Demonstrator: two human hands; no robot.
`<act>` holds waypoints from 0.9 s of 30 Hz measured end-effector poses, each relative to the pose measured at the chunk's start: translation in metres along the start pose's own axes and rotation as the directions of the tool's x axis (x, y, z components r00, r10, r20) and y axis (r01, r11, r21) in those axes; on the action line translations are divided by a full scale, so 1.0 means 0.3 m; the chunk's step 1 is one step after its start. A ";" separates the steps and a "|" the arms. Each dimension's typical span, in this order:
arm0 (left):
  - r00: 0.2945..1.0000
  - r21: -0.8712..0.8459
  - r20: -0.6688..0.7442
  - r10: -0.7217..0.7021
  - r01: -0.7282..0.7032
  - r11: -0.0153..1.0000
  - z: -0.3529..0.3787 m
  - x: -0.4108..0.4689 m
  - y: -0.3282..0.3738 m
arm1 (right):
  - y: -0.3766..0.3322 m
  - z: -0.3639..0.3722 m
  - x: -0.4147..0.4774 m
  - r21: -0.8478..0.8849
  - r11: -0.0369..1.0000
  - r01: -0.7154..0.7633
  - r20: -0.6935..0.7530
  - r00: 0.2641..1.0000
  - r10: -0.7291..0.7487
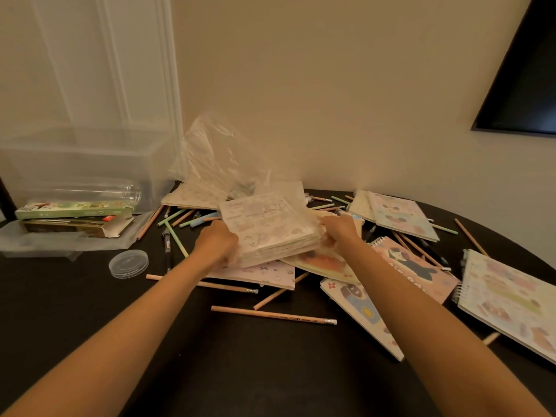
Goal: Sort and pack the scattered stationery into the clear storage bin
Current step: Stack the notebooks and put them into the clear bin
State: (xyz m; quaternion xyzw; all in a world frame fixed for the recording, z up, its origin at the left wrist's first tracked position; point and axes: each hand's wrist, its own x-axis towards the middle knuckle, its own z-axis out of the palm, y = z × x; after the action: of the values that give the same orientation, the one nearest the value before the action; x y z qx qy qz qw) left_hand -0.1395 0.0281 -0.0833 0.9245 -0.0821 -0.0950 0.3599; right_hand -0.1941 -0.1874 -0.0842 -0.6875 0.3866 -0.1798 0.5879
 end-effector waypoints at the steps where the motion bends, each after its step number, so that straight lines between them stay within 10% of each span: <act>1: 0.999 -0.045 0.028 -0.035 0.036 0.998 -0.004 0.004 0.003 | -0.007 0.002 -0.005 0.082 0.996 -0.043 0.014 0.999 0.042; 9: 0.964 -0.706 0.257 -0.070 0.237 0.668 -0.026 0.019 0.018 | -0.019 -0.004 0.026 0.423 0.871 -0.251 0.101 0.968 0.230; 27: 0.876 -0.895 0.414 0.249 0.343 0.285 -0.036 -0.059 0.053 | 0.001 -0.057 0.002 0.561 0.797 -0.223 0.072 0.972 0.222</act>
State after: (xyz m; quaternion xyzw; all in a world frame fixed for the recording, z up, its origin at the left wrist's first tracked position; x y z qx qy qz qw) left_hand -0.1555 0.0275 -0.0627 0.4687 -0.0665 -0.3614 0.8033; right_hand -0.2059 -0.1995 -0.0805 -0.4325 0.3931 -0.2150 0.7824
